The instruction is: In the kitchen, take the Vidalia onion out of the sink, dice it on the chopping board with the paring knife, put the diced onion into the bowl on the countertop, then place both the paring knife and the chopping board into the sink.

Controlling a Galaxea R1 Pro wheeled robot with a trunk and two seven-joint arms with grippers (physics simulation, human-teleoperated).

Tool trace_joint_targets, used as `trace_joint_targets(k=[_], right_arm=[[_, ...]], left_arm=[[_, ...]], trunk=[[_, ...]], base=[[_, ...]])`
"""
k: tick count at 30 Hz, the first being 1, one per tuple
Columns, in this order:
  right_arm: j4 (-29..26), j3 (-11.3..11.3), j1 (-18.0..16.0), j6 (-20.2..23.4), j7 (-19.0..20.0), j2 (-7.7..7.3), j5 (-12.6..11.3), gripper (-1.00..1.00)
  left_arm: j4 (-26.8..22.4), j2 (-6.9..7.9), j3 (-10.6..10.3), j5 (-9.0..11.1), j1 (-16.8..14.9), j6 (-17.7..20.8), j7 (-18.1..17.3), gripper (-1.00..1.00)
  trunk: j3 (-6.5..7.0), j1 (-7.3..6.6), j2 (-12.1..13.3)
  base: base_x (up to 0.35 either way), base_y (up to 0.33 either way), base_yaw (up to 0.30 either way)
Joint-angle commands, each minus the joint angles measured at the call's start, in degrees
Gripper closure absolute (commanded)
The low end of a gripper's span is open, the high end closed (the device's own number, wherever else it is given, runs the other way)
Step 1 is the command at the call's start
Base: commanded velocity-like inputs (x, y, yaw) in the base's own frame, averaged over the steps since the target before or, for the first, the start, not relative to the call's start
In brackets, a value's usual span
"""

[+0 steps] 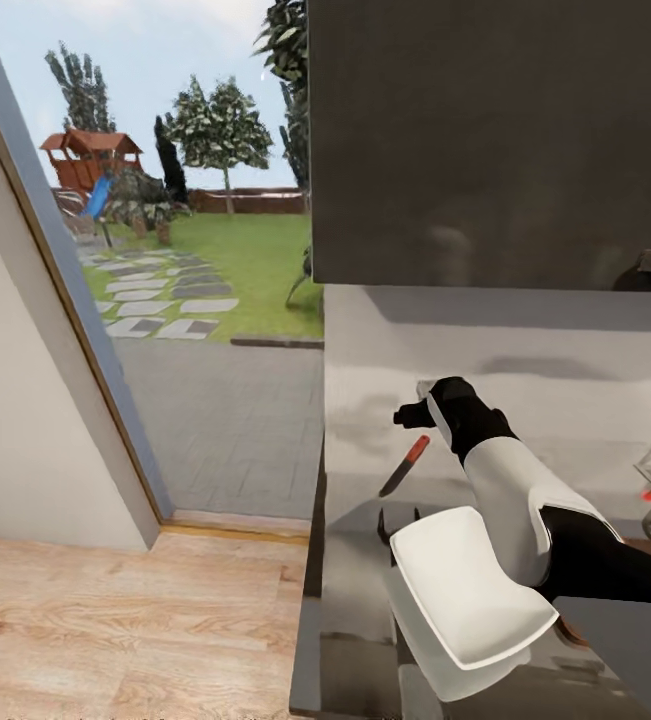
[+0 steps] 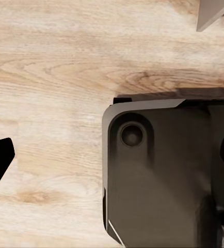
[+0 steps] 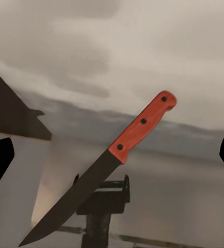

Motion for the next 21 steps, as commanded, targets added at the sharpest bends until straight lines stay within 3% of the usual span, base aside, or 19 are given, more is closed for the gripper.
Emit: trace_joint_targets(k=[1,21], right_arm=[[-0.10,-0.40,-0.04,0.22,0.50,0.06,0.63,-1.00],[-0.09,-0.48,0.00,0.22,0.50,-0.10,0.71,-1.00]], left_arm=[[-0.08,0.00,0.00,0.02,0.01,-0.10,-0.03,-1.00],[-0.08,-0.02,0.07,0.02,0.01,-0.05,-0.03,-1.00]], trunk=[[-0.21,0.03,-0.12],[-2.03,0.03,-0.12]], base=[[0.005,0.000,0.000],[0.117,-0.106,0.000]])
